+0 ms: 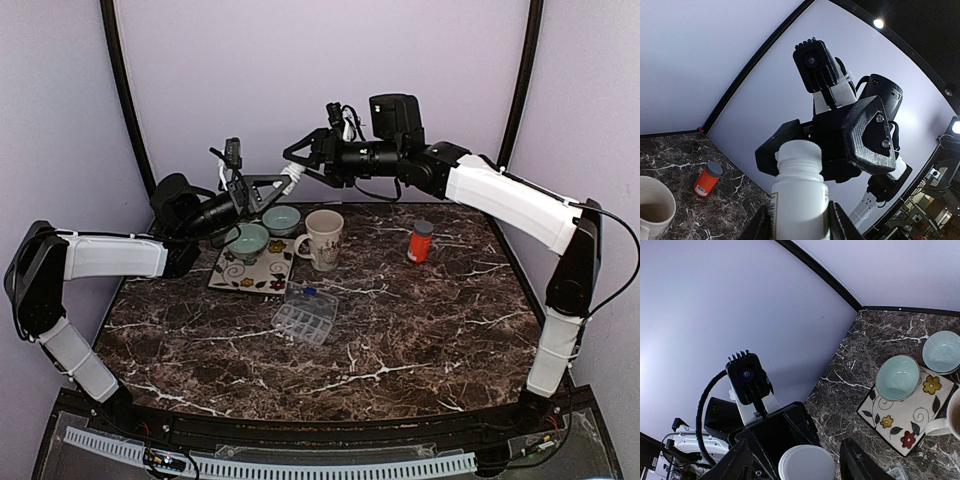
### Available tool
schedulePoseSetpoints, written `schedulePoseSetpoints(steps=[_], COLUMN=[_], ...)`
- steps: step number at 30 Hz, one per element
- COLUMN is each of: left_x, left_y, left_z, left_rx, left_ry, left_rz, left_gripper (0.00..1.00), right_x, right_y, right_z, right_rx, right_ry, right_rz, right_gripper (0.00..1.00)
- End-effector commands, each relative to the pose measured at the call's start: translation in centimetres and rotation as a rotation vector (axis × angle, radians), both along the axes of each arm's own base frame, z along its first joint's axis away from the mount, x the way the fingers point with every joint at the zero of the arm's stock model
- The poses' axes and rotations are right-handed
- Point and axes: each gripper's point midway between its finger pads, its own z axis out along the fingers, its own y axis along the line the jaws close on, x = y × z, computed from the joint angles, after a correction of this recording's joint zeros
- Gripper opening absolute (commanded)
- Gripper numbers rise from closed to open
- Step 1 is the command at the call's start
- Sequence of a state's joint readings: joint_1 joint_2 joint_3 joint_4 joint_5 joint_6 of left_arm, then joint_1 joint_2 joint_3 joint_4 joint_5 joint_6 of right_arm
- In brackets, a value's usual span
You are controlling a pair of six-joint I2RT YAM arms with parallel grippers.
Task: Sort the pills into containers
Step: Screw the lid of the pill bottle onto the pill bottle.
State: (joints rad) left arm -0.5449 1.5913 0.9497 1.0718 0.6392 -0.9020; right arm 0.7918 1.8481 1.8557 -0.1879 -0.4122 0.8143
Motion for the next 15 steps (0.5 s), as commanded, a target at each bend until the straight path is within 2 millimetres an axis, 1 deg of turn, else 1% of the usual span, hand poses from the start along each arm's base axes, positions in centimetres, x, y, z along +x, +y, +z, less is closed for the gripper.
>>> schedulePoseSetpoints(steps=[1,15], left_x=[-0.7,-0.7], left_y=[0.5,1.3], left_z=[2.0,1.9], left_rx=[-0.014,0.001], left_ry=[-0.065,-0.061], left_rz=[-0.005,-0.013], left_gripper=[0.19,0.19], right_x=[-0.2,-0.2], right_y=[-0.2,-1.4], right_z=[1.8,1.6], right_rx=[0.024,-0.010], right_ry=[-0.044,-0.059], right_rz=[0.007,-0.009], right_gripper=[0.60,0.62])
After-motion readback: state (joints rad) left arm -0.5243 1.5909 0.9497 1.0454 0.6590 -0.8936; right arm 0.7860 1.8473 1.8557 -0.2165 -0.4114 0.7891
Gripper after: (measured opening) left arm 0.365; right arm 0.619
